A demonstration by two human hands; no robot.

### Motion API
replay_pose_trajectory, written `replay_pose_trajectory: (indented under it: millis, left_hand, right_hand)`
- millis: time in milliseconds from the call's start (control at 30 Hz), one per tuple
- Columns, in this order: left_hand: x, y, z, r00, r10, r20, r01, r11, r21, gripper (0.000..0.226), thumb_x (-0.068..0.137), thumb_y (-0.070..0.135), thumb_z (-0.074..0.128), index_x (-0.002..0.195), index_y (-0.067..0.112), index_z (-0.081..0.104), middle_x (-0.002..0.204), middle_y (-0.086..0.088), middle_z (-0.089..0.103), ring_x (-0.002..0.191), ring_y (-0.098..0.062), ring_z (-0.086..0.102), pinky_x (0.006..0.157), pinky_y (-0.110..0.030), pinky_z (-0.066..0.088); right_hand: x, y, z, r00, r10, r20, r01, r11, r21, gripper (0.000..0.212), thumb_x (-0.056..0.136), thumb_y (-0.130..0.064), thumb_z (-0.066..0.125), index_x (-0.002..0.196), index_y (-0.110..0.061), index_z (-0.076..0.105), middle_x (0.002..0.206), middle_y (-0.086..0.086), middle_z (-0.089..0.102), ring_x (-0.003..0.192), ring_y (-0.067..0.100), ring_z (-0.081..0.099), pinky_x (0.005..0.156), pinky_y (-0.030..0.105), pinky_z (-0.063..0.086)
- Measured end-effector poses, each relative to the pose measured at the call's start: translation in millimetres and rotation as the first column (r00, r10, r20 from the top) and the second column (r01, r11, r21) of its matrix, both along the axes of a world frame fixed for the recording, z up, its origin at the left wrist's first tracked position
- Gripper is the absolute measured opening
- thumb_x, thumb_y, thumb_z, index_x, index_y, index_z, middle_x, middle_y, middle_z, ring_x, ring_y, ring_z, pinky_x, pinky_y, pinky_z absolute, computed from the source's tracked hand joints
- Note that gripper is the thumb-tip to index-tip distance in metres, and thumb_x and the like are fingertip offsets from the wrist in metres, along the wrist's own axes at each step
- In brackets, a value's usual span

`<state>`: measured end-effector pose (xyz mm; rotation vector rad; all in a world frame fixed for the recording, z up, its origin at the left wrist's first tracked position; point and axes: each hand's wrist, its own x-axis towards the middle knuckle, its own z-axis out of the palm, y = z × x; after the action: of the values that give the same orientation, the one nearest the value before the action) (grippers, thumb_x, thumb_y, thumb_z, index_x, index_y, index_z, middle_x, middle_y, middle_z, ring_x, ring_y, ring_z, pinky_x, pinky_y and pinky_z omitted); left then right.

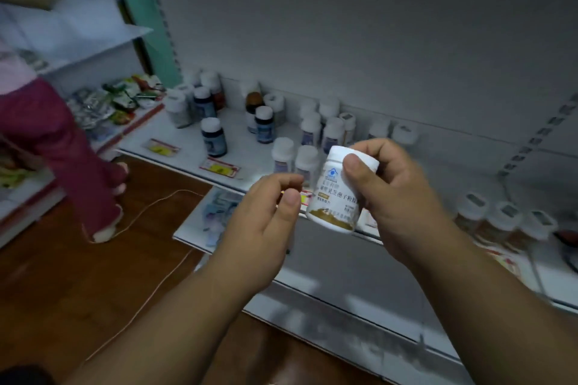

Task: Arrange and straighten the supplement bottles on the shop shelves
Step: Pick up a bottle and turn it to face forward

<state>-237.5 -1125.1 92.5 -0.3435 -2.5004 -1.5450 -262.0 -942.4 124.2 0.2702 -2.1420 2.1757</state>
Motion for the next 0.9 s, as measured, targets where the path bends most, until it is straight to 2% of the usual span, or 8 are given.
replay_pose_trajectory:
  millis: [100,233,300,433,533,633,733,900]
  left_hand:
    - [-13,-86,2,0.998,0.060,0.000,-0.060,0.997,-0.047,0.062,0.087,0.068,0.025,0.126,0.029,0.054,0.120,0.013,0.059,0.112,-0.006,0.054,0.092,-0.040,0.048]
    - [-36,-178,4,0.989,0.146,0.010,-0.144,0.984,-0.104,0.060,0.085,0.070,0.029,0.127,0.033,0.051,0.120,0.017,0.055,0.109,0.005,0.051,0.088,-0.025,0.046]
    - [-54,-207,0,0.985,0.170,0.013,-0.168,0.980,-0.106,0.064,0.085,0.072,0.031,0.130,0.031,0.049,0.122,0.017,0.053,0.109,0.004,0.051,0.090,-0.028,0.047]
    - [-95,-237,-19,0.982,0.187,0.003,-0.184,0.969,-0.162,0.059,0.084,0.077,0.031,0.128,0.039,0.043,0.117,0.022,0.048,0.108,0.003,0.047,0.087,-0.031,0.048]
    - [-129,-256,-38,0.979,0.202,0.003,-0.195,0.950,-0.243,0.067,0.083,0.077,0.032,0.134,0.034,0.039,0.125,0.017,0.045,0.117,-0.002,0.042,0.096,-0.032,0.043]
    - [-160,-280,-52,0.970,0.235,0.071,-0.207,0.938,-0.279,0.072,0.081,0.076,0.039,0.139,0.033,0.035,0.133,0.013,0.044,0.123,-0.006,0.040,0.099,-0.033,0.041]
    - [-190,-305,-58,0.961,0.268,0.073,-0.233,0.919,-0.317,0.070,0.079,0.073,0.047,0.136,0.034,0.038,0.129,0.013,0.048,0.116,-0.004,0.045,0.091,-0.030,0.045]
    - [-242,-345,-71,0.977,0.207,0.045,-0.179,0.921,-0.345,0.065,0.077,0.068,0.055,0.132,0.035,0.044,0.124,0.015,0.051,0.110,-0.001,0.047,0.086,-0.025,0.051]
  right_hand:
    - [-27,-88,-1,0.998,0.057,-0.010,-0.056,0.998,0.029,0.018,0.077,-0.042,0.071,0.088,-0.028,0.064,0.080,-0.005,0.066,0.072,0.009,0.062,0.061,0.025,0.052]
    - [-64,-178,8,0.993,0.113,0.035,-0.115,0.991,0.072,0.020,0.077,-0.032,0.071,0.095,-0.024,0.063,0.085,-0.008,0.069,0.071,0.005,0.065,0.058,0.019,0.051]
    - [-85,-207,11,0.990,0.134,0.039,-0.138,0.984,0.116,0.017,0.082,-0.026,0.072,0.097,-0.023,0.064,0.091,-0.005,0.069,0.074,0.004,0.066,0.059,0.017,0.051]
    - [-133,-244,8,0.995,0.100,0.013,-0.098,0.931,0.351,0.022,0.080,-0.033,0.073,0.097,-0.036,0.060,0.096,-0.013,0.066,0.082,0.006,0.065,0.067,0.027,0.056]
    - [-167,-262,0,0.996,0.087,0.033,-0.092,0.856,0.508,0.031,0.073,-0.045,0.074,0.097,-0.048,0.055,0.096,-0.019,0.063,0.080,-0.003,0.063,0.056,0.017,0.052]
    - [-201,-287,-7,0.994,0.113,-0.007,-0.089,0.815,0.572,0.034,0.072,-0.040,0.076,0.099,-0.041,0.055,0.100,-0.018,0.059,0.088,-0.002,0.058,0.065,0.020,0.047]
    - [-231,-315,-12,0.994,0.093,-0.061,-0.034,0.773,0.634,0.034,0.072,-0.032,0.078,0.098,-0.033,0.055,0.099,-0.014,0.057,0.088,0.006,0.057,0.069,0.026,0.047]
    - [-262,-355,-31,0.993,0.016,-0.121,0.081,0.655,0.752,0.037,0.071,-0.031,0.077,0.099,-0.032,0.053,0.091,-0.017,0.048,0.079,0.002,0.048,0.060,0.014,0.030]
